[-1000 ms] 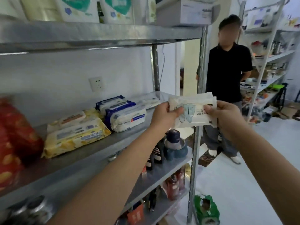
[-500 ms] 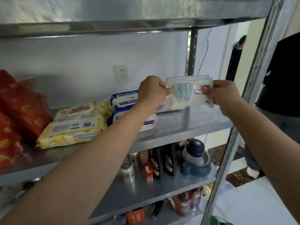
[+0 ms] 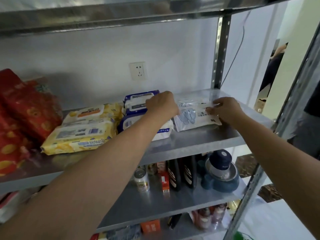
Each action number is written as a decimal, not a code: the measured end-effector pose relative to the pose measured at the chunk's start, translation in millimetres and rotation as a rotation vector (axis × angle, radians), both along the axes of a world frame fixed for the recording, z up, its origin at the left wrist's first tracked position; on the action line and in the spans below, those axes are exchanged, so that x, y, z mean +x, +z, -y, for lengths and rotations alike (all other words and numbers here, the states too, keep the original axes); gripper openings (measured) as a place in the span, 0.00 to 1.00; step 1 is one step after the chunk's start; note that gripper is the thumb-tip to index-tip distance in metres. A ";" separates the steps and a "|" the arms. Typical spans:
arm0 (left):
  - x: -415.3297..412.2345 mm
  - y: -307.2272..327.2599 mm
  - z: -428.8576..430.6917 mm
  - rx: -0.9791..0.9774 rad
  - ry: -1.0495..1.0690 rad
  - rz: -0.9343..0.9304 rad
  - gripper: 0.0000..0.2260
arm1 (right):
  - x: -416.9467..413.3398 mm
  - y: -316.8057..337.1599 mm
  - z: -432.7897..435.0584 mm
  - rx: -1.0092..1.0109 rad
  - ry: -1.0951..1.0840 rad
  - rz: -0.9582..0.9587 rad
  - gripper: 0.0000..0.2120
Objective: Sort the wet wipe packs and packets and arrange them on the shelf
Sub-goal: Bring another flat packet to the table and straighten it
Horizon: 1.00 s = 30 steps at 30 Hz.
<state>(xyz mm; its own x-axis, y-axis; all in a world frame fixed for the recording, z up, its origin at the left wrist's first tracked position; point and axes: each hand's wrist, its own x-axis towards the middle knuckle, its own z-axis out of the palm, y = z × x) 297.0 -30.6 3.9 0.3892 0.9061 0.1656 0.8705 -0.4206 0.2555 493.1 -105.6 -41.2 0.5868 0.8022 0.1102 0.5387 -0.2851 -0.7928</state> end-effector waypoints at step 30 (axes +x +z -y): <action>-54.5 -33.7 144.7 -0.401 -0.654 0.744 0.04 | -169.7 2.2 191.9 0.424 -0.320 -0.017 0.10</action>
<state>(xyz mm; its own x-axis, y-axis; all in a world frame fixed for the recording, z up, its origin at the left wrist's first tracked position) 242.5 -175.3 -29.8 0.7432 0.5991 0.2978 0.0750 -0.5169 0.8527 323.4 -297.6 -39.0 0.7995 0.4696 0.3746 0.4635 -0.0856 -0.8819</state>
